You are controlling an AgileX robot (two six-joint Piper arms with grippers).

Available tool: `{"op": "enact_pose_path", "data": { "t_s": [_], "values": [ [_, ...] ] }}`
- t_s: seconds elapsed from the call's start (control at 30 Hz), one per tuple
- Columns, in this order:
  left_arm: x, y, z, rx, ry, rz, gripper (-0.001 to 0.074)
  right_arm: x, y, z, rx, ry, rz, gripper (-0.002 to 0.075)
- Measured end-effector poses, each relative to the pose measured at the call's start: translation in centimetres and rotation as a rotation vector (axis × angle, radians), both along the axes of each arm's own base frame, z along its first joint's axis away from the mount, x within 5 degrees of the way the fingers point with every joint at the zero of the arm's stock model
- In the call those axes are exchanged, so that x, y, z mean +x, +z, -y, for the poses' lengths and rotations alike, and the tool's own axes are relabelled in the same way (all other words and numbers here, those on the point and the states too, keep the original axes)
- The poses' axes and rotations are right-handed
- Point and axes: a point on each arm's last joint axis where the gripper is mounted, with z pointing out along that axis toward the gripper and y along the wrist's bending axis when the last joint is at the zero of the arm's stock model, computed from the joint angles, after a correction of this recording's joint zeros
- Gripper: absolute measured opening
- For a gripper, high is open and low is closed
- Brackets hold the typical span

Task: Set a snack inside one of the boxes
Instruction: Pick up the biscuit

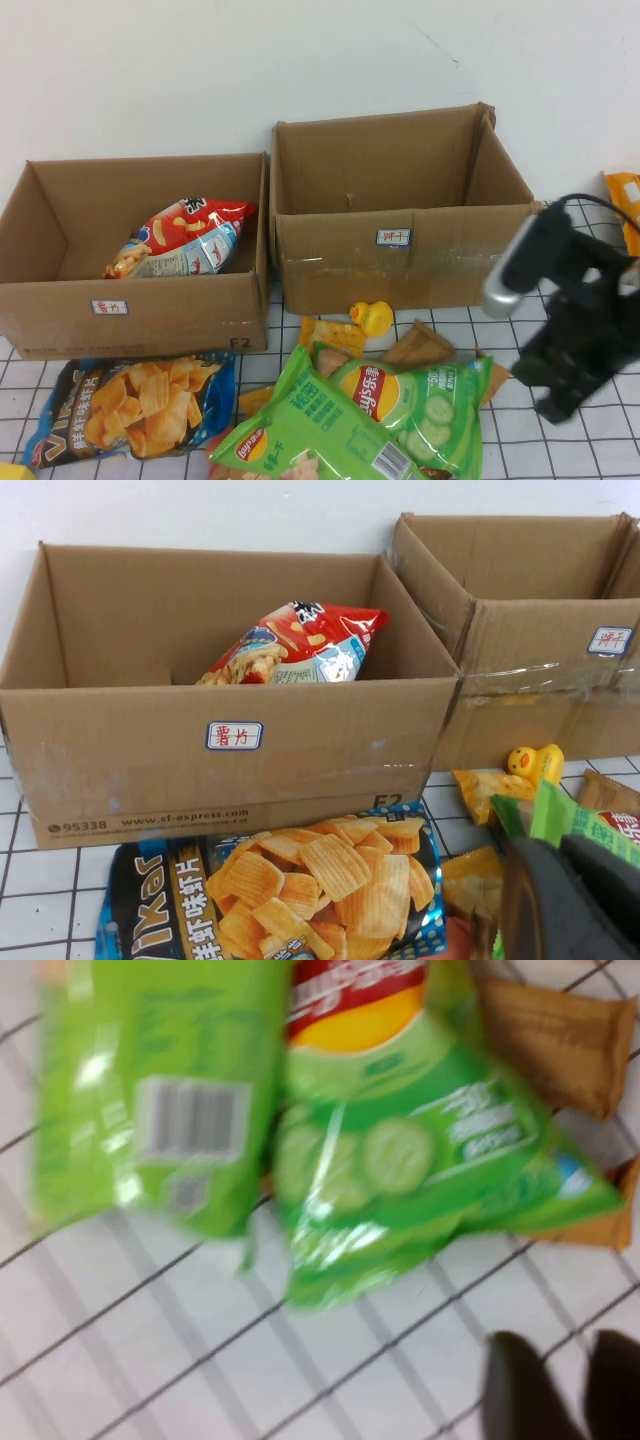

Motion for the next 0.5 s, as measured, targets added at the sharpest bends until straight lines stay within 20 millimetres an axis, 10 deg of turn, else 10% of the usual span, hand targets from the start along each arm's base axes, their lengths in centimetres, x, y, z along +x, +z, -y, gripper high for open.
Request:
{"op": "enact_pose_path", "data": {
  "t_s": [0.23,0.5],
  "values": [
    [0.0,0.0,0.1,-0.020,-0.007,-0.006,0.0000,4.0,-3.9,-0.1,0.003,-0.137,0.001,0.0494],
    [-0.1,0.0,0.3,-0.056,-0.020,-0.015,0.0000,6.7,-7.5,3.0,-0.034,-0.255,-0.049,0.0558]
  ]
}}
